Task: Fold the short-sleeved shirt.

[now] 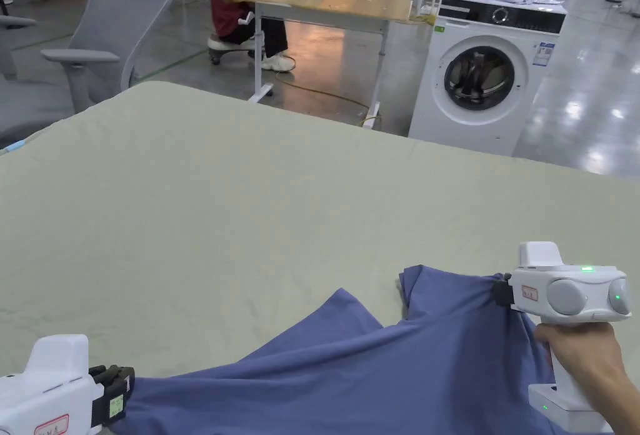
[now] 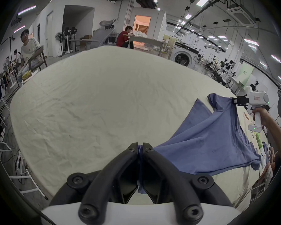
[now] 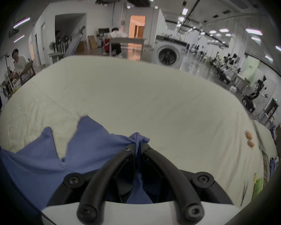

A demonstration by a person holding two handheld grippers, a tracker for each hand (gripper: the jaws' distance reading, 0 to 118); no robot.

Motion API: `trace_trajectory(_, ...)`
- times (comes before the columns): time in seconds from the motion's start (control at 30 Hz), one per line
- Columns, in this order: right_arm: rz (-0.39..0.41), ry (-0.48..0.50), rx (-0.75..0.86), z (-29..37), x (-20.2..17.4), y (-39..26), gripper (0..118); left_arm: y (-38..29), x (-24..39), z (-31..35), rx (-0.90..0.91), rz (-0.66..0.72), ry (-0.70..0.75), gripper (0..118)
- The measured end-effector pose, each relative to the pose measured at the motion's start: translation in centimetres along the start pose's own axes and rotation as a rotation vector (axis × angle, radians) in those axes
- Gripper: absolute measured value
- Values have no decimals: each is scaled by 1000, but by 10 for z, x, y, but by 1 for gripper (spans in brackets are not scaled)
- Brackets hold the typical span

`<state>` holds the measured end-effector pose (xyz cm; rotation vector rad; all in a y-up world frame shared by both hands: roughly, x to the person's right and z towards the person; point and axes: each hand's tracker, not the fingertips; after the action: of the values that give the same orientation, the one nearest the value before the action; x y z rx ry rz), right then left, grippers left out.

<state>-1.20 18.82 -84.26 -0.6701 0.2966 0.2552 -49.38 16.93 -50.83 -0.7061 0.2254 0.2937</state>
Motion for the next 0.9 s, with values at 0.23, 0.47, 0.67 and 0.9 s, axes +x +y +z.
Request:
trace_trajectory(0.23, -28, -124, 198, 105, 31, 29, 4, 50, 28, 25, 127, -63, -40, 0)
trace_trajectory(0.47, -90, -234, 373, 207, 77, 61, 4, 136, 79, 44, 276, -147, -102, 0)
trace_trajectory(0.67, -128, -328, 458, 268, 110, 81, 4, 218, 133, 60, 387, -230, -139, 0)
trace_trajectory(0.9, -174, -395, 515, 300, 145, 105, 4, 304, 181, 76, 470, -269, -155, 0)
